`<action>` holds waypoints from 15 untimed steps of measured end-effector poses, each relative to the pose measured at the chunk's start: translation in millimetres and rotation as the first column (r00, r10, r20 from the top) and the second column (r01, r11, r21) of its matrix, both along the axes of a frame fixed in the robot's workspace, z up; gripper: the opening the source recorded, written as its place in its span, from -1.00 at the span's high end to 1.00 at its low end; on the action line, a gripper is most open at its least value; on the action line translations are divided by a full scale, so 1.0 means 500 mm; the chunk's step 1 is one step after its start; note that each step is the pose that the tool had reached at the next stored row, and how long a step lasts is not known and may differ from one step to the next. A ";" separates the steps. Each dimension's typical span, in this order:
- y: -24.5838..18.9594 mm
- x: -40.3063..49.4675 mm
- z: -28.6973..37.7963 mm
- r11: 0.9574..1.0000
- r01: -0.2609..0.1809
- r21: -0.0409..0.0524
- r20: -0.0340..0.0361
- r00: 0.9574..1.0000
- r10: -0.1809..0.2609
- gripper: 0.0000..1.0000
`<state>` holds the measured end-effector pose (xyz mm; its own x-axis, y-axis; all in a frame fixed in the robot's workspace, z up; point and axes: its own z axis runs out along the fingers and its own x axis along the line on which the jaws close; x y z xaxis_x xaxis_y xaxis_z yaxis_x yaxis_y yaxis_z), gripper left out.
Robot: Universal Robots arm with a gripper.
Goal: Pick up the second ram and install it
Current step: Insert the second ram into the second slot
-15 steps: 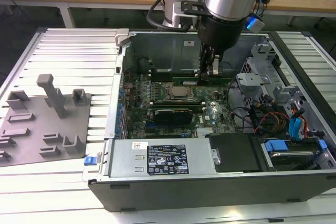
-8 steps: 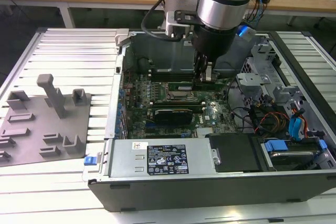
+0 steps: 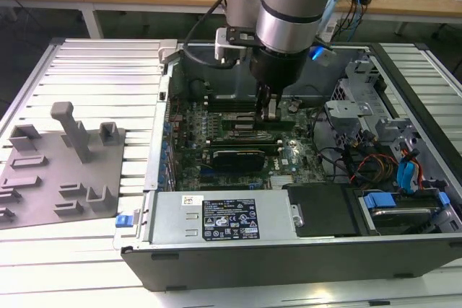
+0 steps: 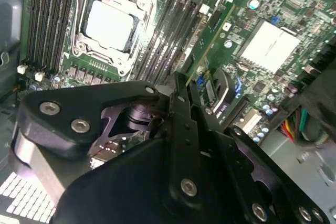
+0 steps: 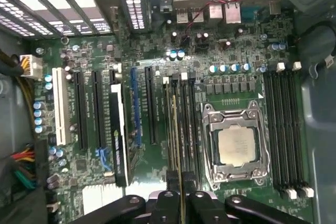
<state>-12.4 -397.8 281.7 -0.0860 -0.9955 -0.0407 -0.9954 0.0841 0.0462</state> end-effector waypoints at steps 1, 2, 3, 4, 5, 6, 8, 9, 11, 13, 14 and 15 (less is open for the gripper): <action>0.0010 -0.002 -0.004 1.000 0.000 0.000 0.000 1.000 0.000 0.72; 0.0025 -0.004 -0.008 1.000 0.000 0.000 0.000 1.000 0.000 0.72; 0.0078 -0.008 -0.018 1.000 0.000 0.000 0.000 1.000 0.000 0.72; 0.0109 -0.011 -0.024 1.000 0.001 0.000 0.000 1.000 -0.001 0.72; 0.0144 -0.015 -0.032 1.000 0.001 0.000 0.000 1.000 -0.001 0.72; 0.0171 -0.021 -0.040 1.000 0.001 0.000 0.000 1.000 -0.001 0.72; 0.0228 -0.031 -0.055 1.000 0.001 0.000 0.000 1.000 -0.001 0.72; 0.0246 -0.032 -0.059 1.000 0.001 0.000 0.000 1.000 -0.001 0.72; 0.0264 -0.032 -0.070 1.000 0.000 0.000 0.000 1.000 0.000 0.72; 0.0266 -0.032 -0.082 1.000 0.001 0.000 0.000 1.000 -0.001 0.72; 0.0268 -0.032 -0.087 1.000 0.001 0.000 0.000 1.000 -0.001 0.72; 0.0273 -0.032 -0.091 1.000 0.001 0.000 0.000 1.000 -0.001 0.72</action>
